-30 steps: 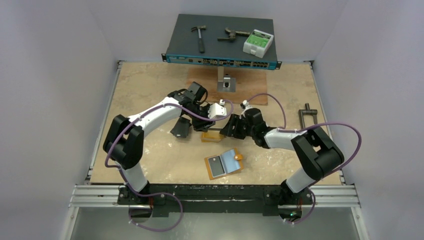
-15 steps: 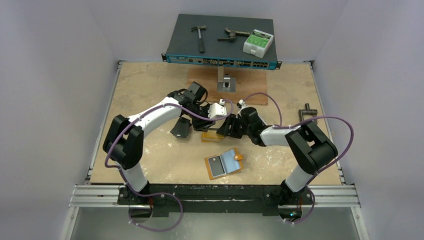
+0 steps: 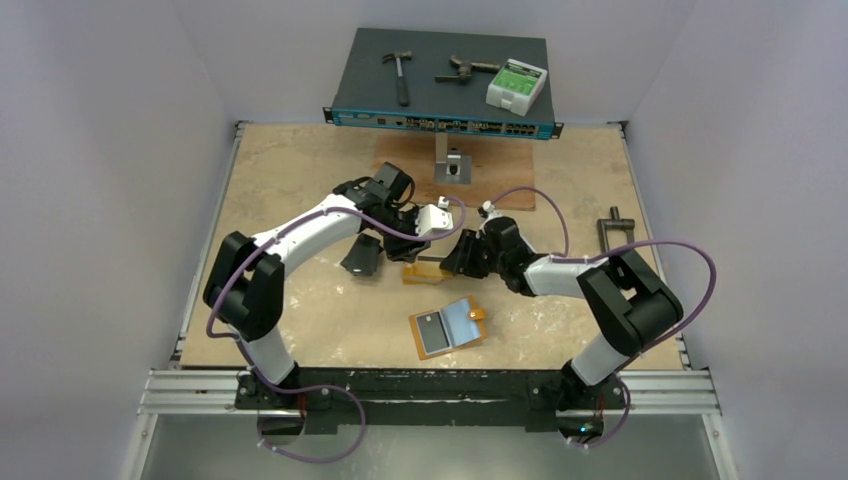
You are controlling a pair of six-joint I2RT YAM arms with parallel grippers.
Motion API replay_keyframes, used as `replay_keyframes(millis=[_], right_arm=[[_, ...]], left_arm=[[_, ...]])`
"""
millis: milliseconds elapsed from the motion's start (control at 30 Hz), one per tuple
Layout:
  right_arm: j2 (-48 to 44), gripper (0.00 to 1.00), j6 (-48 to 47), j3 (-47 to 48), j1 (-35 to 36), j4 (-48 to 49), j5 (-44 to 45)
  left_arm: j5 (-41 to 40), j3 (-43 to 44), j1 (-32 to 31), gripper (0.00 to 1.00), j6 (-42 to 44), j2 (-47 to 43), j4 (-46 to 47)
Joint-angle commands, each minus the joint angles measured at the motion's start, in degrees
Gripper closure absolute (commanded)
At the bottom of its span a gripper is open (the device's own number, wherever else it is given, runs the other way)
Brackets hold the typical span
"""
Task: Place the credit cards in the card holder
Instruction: Pick up the credit card from the center of the board.
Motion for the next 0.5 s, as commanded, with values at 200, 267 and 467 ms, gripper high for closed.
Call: replay_keyframes(millis=[200, 267, 467], right_arm=[[-4.0, 0.67, 0.1, -2.9, 0.1, -1.8, 2.7], [-4.7, 0.68, 0.3, -3.1, 0.1, -1.8, 2.9], [-6.5, 0.74, -0.7, -2.5, 0.1, -4.0, 4.2]], left_arm=[[0.1, 0.3, 0.2, 0.56, -1.6, -2.8, 1.3], [0.2, 0.2, 0.2, 0.56, -1.9, -2.7, 1.4], [0.4, 0.4, 0.2, 0.57, -2.5, -2.5, 1.4]])
